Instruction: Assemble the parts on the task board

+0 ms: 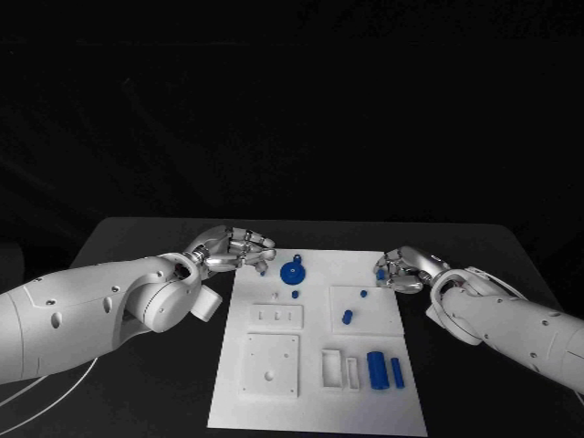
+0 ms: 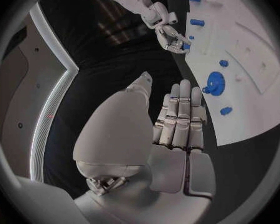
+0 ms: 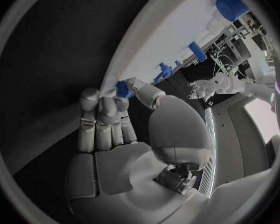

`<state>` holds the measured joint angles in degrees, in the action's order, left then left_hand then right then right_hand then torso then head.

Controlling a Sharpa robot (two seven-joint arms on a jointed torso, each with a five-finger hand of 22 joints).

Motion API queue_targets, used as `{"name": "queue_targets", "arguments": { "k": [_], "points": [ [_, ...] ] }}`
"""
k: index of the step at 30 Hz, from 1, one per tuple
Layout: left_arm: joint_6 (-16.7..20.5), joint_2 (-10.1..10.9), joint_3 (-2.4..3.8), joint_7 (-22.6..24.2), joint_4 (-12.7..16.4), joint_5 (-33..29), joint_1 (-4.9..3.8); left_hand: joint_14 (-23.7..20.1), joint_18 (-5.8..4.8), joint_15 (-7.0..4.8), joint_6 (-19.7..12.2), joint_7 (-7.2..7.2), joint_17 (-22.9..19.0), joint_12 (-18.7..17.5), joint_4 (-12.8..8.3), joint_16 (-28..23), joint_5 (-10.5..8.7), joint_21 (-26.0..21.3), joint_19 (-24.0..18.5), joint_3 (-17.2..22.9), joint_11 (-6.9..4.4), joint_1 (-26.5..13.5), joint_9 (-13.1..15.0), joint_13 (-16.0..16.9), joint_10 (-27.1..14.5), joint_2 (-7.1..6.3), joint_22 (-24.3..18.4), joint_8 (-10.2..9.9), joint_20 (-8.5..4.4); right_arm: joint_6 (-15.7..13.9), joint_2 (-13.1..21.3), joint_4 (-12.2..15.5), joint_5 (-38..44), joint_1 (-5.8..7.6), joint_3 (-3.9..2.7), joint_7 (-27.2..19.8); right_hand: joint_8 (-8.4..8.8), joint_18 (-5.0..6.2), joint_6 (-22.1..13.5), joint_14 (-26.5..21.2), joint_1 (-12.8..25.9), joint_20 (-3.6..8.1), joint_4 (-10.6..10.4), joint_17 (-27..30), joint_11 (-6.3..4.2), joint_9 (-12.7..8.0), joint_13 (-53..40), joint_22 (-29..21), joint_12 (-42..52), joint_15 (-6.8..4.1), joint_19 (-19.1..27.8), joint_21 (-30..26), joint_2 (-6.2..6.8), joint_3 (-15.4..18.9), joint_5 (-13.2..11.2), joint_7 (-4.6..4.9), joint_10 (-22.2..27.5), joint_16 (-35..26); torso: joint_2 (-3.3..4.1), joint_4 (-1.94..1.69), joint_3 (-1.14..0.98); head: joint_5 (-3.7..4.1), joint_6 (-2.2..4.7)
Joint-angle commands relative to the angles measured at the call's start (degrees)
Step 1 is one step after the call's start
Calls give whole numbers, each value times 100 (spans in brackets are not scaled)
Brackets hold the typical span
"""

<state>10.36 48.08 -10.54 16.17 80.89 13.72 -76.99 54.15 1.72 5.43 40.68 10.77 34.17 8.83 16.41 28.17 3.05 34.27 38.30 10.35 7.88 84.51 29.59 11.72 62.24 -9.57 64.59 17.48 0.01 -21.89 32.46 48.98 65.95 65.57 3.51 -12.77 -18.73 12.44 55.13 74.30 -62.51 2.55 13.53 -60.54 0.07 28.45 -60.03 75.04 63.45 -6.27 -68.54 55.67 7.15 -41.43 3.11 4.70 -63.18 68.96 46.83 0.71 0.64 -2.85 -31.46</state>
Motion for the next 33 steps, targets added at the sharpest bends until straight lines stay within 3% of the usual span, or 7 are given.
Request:
{"name": "queue_targets", "arguments": {
  "k": [1,6,17,25,29,33],
  "points": [
    [-51,-12,4,55,20,19,-3,45,115,13,42,129,8,-26,3,-21,-23,-34,10,-45,6,44,-5,6,35,10,-8,-29,-10,54,6,-12,79,-24,14,2,-23,256,165,4,-14,18,13,-7,-59,15,6,83,11,-44,6,21,-59,-32,-31,122,-3,-39,-1,4,3,8,5],
    [-51,-13,4,51,16,19,-3,46,115,12,43,128,9,-28,3,-22,-23,-34,10,-46,6,45,-5,7,36,11,-8,-29,-10,31,-3,10,16,-23,14,3,-28,256,176,3,-13,20,10,-8,-66,22,8,81,9,-51,7,20,-77,-47,-31,116,-3,-41,-2,-4,-3,22,1],
    [-79,-21,4,9,12,70,-3,50,113,13,141,90,31,16,5,-43,-23,-36,8,-59,-42,29,11,45,172,50,-8,12,-11,-83,15,69,83,30,11,151,-81,256,282,4,-45,28,13,-16,-101,69,12,78,0,-84,11,23,-103,-187,-31,79,-7,-46,0,-2,6,53,7],
    [-87,-24,6,-23,21,103,-3,53,111,13,211,54,46,24,9,-59,-23,-39,5,-73,-68,13,19,63,232,75,-8,37,-11,-96,29,204,546,242,11,494,-108,256,351,6,-52,32,67,-22,-124,87,20,79,-10,-106,2,36,-77,-220,-30,54,-22,-45,-10,-1,20,79,8],
    [-67,-33,8,-99,24,116,-5,49,111,15,174,63,56,-42,9,-75,-23,-44,0,-82,-34,-1,-7,43,154,95,-10,-2,-10,-92,70,329,742,366,8,730,-110,256,360,7,-57,34,80,-24,-129,88,23,78,-13,-111,-2,39,-76,-228,-30,50,-27,-46,-11,-3,13,107,26],
    [-48,-55,15,-204,21,165,-6,62,109,16,230,52,75,-82,21,-86,-23,-40,6,-100,-16,-90,-23,39,144,92,-7,3,-7,166,67,419,1105,500,3,1140,-110,256,365,10,-62,40,91,-26,-132,88,26,76,-16,-114,-12,41,-76,-236,-30,47,-33,-45,-21,0,18,112,53]
  ]
}}
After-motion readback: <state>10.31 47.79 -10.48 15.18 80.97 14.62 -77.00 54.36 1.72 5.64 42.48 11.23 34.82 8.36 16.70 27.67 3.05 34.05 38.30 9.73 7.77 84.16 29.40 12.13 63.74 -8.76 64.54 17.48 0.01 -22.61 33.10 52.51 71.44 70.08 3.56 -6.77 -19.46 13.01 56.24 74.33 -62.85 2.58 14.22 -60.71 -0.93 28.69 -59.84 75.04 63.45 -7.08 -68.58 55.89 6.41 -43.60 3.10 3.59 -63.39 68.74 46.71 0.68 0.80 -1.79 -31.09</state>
